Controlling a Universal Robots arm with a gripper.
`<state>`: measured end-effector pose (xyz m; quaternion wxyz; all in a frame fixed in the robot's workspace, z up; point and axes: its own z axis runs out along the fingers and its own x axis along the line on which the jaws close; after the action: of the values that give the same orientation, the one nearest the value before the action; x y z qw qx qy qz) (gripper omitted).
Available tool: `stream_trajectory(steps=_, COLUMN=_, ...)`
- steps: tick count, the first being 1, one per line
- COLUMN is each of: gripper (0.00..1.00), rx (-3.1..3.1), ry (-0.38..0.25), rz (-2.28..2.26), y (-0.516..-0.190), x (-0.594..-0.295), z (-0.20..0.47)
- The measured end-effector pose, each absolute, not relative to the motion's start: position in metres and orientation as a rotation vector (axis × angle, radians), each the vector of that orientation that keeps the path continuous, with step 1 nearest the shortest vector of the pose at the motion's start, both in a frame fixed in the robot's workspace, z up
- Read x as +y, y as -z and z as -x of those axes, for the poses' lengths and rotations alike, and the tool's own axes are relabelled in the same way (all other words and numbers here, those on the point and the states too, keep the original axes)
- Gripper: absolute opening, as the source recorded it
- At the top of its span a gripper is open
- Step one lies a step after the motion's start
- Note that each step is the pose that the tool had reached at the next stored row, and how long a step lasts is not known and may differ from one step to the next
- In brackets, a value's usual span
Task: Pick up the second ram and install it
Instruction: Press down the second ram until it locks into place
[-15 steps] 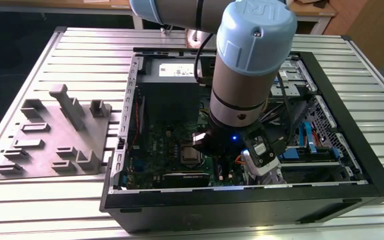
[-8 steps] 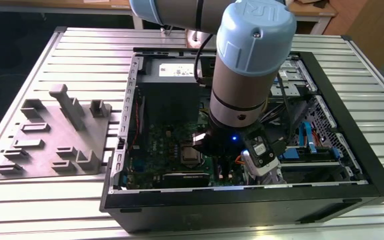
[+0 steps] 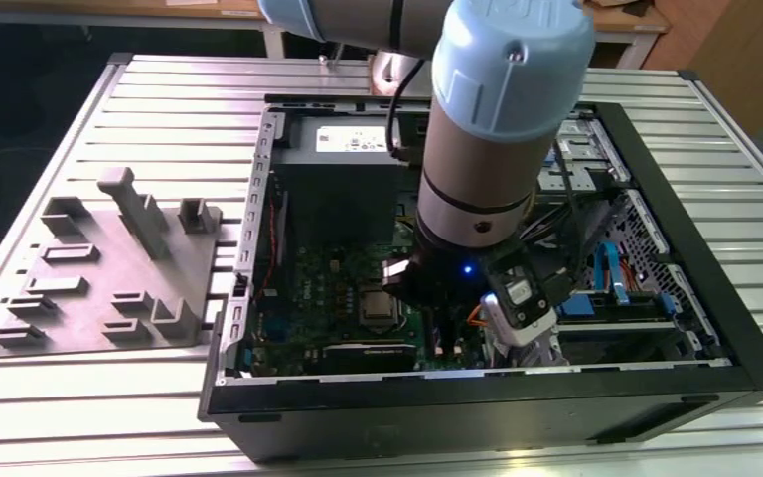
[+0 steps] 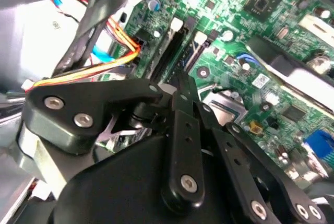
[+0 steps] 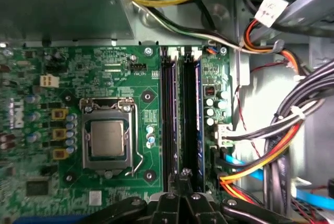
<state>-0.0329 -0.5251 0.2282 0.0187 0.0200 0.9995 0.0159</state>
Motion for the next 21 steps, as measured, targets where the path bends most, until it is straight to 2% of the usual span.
stream_trajectory(steps=7, gripper=0.1, rx=3.103, ry=-0.049, rz=-0.062, y=-0.257, x=-0.525, z=0.033)
stream_trajectory(steps=14, gripper=0.1, rx=3.103, ry=-0.048, rz=-0.062, y=-0.259, x=-0.524, z=0.033)
stream_trajectory(steps=21, gripper=0.1, rx=3.103, ry=-0.049, rz=-0.062, y=-0.258, x=-0.497, z=0.033)
